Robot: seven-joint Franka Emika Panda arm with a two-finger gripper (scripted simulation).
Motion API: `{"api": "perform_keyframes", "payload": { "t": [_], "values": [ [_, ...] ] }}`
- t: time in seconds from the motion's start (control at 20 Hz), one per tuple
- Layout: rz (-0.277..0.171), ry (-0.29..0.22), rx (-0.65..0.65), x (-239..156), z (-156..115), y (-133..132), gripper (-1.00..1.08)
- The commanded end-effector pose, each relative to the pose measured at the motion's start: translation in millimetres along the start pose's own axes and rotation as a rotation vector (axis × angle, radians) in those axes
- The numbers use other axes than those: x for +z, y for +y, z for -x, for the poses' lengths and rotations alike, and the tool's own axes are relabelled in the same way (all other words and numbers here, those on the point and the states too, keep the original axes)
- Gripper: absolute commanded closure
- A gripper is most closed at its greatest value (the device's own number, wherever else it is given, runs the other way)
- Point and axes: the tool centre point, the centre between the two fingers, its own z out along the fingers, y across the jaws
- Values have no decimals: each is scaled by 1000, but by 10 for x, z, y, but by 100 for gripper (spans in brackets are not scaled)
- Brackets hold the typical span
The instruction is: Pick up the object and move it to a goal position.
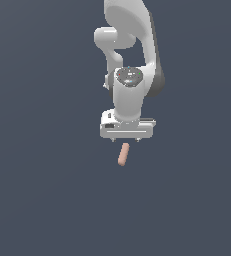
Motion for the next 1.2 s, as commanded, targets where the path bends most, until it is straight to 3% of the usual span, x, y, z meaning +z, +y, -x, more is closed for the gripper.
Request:
{"api": "perform_keyframes", "payload": {
  "t": [0.0,0.6,1.15],
  "values": [
    [2,-3,39,114,-1,-1,-92],
    [23,-13,240,693,21,12,-92],
    [27,-15,269,812,33,15,-92]
  ]
}}
